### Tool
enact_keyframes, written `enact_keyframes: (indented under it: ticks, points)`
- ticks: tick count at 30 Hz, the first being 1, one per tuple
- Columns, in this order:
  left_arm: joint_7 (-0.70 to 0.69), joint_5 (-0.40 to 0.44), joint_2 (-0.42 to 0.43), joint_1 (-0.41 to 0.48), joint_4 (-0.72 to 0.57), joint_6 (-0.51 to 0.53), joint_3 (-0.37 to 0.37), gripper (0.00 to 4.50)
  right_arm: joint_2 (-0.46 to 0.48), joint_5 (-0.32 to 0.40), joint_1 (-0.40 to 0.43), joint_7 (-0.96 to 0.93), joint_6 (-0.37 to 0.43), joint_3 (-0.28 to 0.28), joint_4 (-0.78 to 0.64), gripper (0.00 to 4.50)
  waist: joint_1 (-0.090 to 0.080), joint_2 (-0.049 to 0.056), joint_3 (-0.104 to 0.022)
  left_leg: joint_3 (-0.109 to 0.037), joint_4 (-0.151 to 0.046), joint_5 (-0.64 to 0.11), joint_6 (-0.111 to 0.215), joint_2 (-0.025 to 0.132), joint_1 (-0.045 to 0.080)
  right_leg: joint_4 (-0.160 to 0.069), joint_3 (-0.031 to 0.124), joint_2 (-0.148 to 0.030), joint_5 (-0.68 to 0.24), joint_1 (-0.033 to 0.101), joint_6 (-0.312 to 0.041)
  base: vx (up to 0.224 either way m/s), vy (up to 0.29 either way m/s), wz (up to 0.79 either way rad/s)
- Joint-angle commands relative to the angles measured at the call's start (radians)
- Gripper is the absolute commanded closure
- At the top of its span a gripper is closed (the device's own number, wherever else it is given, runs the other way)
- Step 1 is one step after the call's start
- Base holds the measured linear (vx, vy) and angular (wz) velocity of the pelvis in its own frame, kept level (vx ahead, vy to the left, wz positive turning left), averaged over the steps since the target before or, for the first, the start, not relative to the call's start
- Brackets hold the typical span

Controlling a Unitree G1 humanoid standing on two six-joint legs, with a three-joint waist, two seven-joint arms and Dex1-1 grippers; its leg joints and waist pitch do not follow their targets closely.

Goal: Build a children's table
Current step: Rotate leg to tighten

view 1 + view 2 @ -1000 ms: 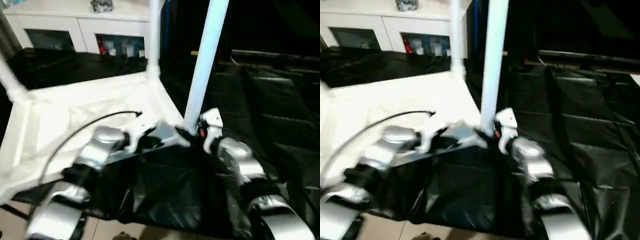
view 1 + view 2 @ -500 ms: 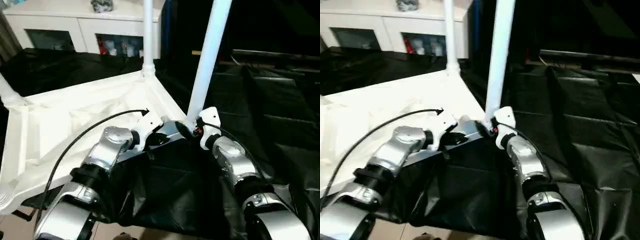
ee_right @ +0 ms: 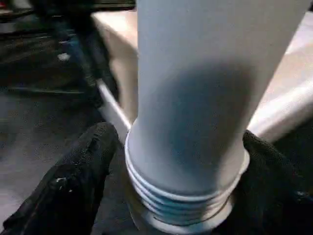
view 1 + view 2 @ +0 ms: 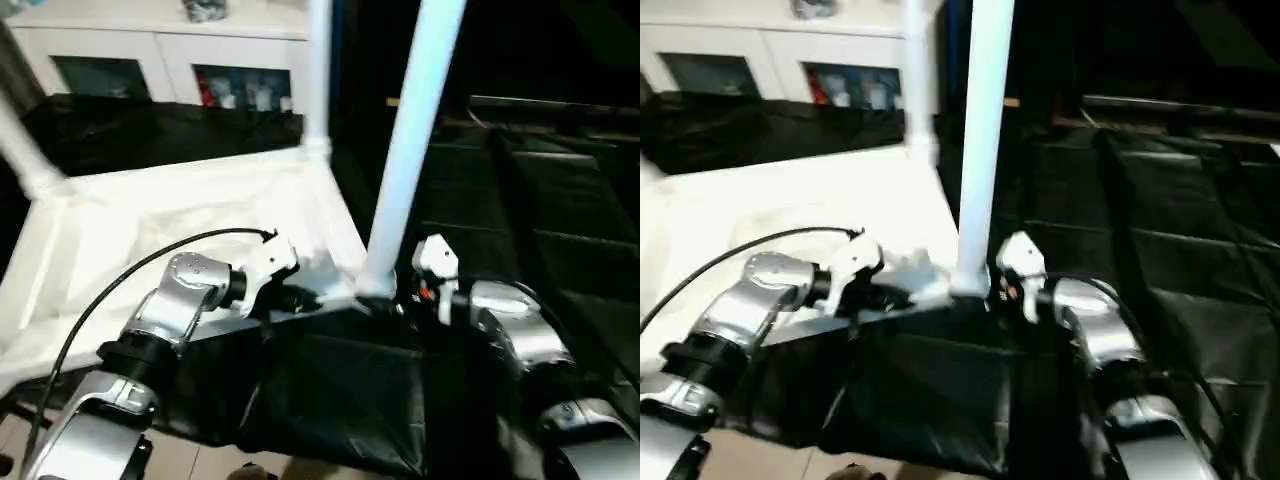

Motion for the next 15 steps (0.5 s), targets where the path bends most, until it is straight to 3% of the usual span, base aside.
enact_keyframes:
  ticks: [1, 7, 8, 9, 15]
  points:
    - [-0.019, -0.027, -0.011, -0.021, -0.028, -0.022, -0.004, 4.50, 0.015, -0.015, 0.033, 0.081, 0.026, 0.082, -0.019, 0.72, 0.001, 0.004, -0.061, -0.013, -0.071, -0.231, 0.060, 0.049, 0.018, -0.078, 0.050, -0.087, -0.182, 0.047, -0.242, 0.000, 0.000, 0.00]
    - [-0.027, -0.030, 0.000, -0.023, -0.022, -0.026, 0.000, 4.50, 0.014, -0.012, 0.042, 0.088, 0.037, 0.088, -0.040, 0.72, 0.007, 0.001, -0.066, -0.014, -0.068, -0.180, 0.061, 0.048, 0.013, -0.071, 0.050, -0.089, -0.137, 0.049, -0.241, 0.000, 0.000, 0.00]
    - [-0.030, -0.031, 0.000, -0.024, -0.020, -0.026, 0.001, 4.50, 0.015, -0.012, 0.044, 0.091, 0.040, 0.086, -0.044, 0.86, 0.008, 0.002, -0.066, -0.014, -0.067, -0.176, 0.064, 0.048, 0.013, -0.071, 0.049, -0.089, -0.127, 0.048, -0.244, 0.000, 0.000, 0.00]
    - [-0.028, -0.032, -0.002, -0.024, -0.020, -0.028, 0.004, 4.50, 0.022, -0.007, 0.049, 0.091, 0.051, 0.085, -0.057, 0.86, 0.008, -0.005, -0.066, -0.013, -0.068, -0.172, 0.067, 0.047, 0.012, -0.071, 0.049, -0.088, -0.123, 0.050, -0.243, 0.000, 0.000, 0.00]
    - [0.017, -0.033, -0.012, -0.015, -0.033, -0.025, 0.020, 4.50, 0.046, 0.001, 0.049, 0.063, 0.064, 0.076, -0.059, 1.41, 0.014, -0.004, -0.066, -0.013, -0.066, -0.156, 0.072, 0.047, 0.012, -0.069, 0.049, -0.091, -0.125, 0.049, -0.239, 0.000, 0.000, 0.00]
